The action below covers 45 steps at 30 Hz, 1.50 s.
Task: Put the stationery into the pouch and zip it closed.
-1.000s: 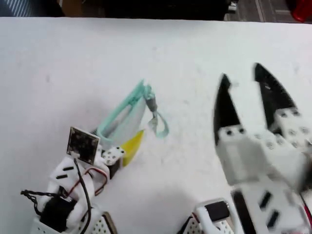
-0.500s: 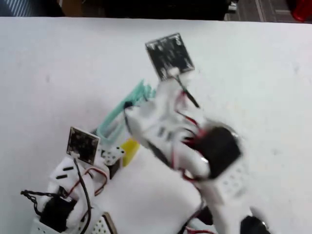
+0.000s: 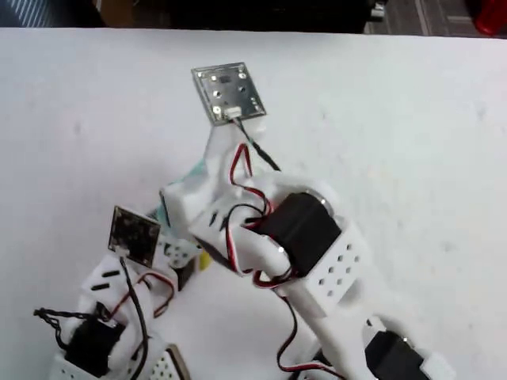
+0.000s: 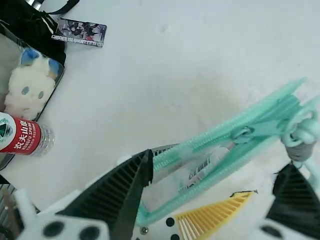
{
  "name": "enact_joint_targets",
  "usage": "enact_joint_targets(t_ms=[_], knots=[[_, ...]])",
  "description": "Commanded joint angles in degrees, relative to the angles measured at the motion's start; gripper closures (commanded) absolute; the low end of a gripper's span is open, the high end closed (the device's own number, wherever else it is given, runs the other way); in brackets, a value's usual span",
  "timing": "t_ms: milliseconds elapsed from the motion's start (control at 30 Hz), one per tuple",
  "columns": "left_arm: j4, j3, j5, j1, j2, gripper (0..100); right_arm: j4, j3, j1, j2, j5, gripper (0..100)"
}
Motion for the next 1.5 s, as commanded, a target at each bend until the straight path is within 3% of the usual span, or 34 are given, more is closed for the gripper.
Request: enact_joint_targets(t_ms=[0, 467, 900, 1167, 1267, 1467], knots=[[-0.70, -1.67, 0.26, 1.01, 0.40, 74, -0.84, -2.37, -0.48, 0.75, -1.14, 63.3], [-0.70, -1.67, 0.26, 0.84, 0.40, 74, 2.86, -7.82, -3.56, 4.35, -1.32, 63.3], [-0.70, -1.67, 0.26, 0.75, 0.40, 74, 2.77, -7.82, 3.74, 6.55, -0.97, 72.2], [1.76, -4.22, 0.70, 0.75, 0.40, 71, 5.49, -6.15, 7.78, 6.55, 1.49, 94.0], [3.78, -5.89, 0.35, 0.84, 0.40, 69, 5.32, -3.87, 7.87, 7.25, 7.65, 92.0], [4.40, -5.45, -8.09, 3.03, 0.40, 69, 5.67, -7.30, 8.04, 12.79, 8.35, 82.3]])
